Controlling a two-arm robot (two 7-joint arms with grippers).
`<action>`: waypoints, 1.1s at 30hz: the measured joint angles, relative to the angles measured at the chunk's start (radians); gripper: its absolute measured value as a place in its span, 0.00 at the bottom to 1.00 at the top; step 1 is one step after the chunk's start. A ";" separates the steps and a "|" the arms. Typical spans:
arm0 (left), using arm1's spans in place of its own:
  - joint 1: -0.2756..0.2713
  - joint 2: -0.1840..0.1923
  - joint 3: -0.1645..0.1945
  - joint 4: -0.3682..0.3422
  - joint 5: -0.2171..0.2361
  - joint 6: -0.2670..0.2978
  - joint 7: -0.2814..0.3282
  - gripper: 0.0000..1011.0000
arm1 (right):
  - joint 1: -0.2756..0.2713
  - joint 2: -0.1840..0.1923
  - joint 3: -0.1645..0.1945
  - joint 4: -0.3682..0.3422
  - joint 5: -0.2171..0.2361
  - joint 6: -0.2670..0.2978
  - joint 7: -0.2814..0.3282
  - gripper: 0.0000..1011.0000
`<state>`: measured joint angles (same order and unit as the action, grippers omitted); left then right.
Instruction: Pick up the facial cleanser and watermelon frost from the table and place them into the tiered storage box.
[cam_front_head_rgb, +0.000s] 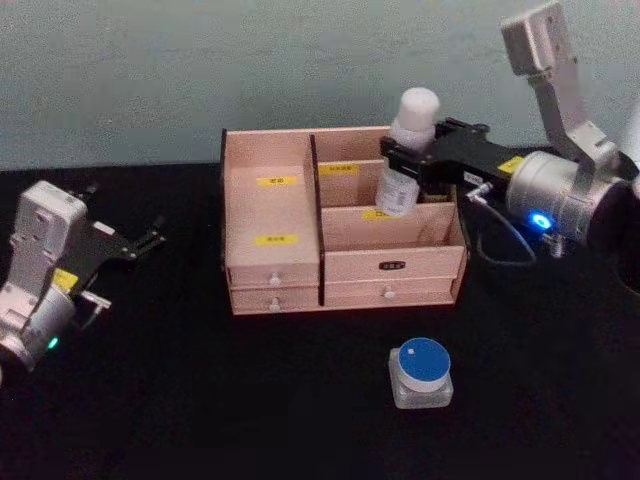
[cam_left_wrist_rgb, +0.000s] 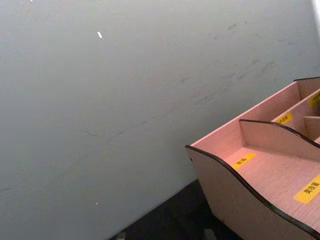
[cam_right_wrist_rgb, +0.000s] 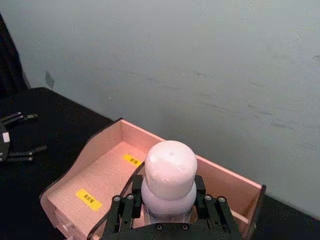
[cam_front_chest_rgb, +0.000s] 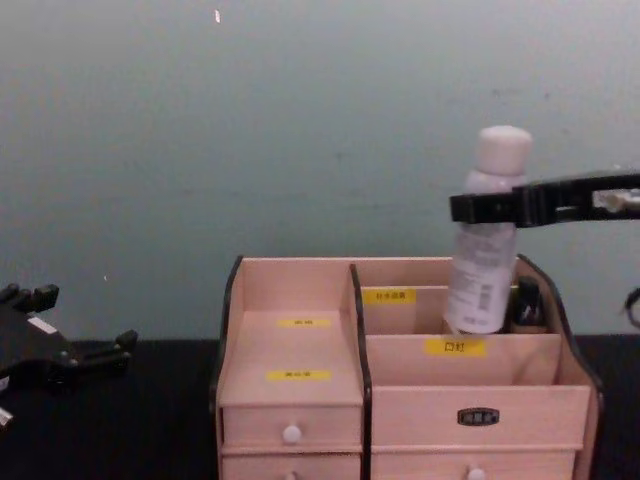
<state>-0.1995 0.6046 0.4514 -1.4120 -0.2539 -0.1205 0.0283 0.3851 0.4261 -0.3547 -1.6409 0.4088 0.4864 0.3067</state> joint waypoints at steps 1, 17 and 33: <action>0.000 0.000 0.000 0.000 0.000 0.000 0.000 0.99 | 0.015 -0.006 -0.009 0.019 -0.003 -0.003 0.003 0.59; 0.000 0.000 0.000 0.000 0.000 0.000 0.000 0.99 | 0.120 -0.067 -0.067 0.167 -0.032 -0.035 0.026 0.59; 0.000 0.000 0.000 0.000 0.000 0.000 0.000 0.99 | 0.154 -0.099 -0.079 0.241 -0.051 -0.057 0.033 0.59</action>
<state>-0.1995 0.6047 0.4514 -1.4120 -0.2539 -0.1205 0.0283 0.5387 0.3270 -0.4336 -1.4003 0.3579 0.4297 0.3401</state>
